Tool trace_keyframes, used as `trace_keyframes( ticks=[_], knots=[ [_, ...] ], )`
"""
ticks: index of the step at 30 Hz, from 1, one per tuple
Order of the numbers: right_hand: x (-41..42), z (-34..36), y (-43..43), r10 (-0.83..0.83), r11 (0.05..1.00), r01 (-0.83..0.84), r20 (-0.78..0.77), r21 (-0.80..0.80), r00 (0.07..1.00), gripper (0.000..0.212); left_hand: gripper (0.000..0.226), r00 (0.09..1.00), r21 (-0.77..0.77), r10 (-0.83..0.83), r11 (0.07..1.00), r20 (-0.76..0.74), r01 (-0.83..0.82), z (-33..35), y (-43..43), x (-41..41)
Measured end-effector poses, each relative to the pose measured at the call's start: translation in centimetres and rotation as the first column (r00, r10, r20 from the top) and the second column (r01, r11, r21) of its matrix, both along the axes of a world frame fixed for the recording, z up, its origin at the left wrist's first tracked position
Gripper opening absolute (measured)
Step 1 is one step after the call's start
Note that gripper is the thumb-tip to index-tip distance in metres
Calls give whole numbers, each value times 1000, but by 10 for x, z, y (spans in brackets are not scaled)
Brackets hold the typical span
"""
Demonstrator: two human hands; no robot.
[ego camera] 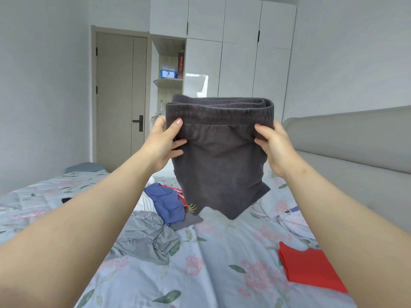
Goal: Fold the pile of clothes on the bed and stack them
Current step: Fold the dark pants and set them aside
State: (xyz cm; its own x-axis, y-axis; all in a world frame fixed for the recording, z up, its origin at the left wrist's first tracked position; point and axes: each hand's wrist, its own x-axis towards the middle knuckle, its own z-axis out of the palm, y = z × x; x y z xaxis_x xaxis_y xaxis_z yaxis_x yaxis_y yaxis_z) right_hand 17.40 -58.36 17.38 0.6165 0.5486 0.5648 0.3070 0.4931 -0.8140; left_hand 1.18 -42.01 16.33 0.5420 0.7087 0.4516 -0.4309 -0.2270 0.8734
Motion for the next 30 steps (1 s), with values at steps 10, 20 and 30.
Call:
trace_keyframes(
  ticks=[10,20,30],
  knots=[
    [-14,-119,-79,-33,507,14,-3,-862,999,12,29,763,-61,-53,998,-645,18,-124,-31,-58],
    [-18,-214,-83,59,218,-227,-220,-949,974,9,27,605,-241,-201,970,-770,15,-229,-37,-80],
    [14,-246,-15,-251,554,-63,-239,-830,938,23,22,723,-243,-102,966,-683,-92,-247,2,-24]
  ],
)
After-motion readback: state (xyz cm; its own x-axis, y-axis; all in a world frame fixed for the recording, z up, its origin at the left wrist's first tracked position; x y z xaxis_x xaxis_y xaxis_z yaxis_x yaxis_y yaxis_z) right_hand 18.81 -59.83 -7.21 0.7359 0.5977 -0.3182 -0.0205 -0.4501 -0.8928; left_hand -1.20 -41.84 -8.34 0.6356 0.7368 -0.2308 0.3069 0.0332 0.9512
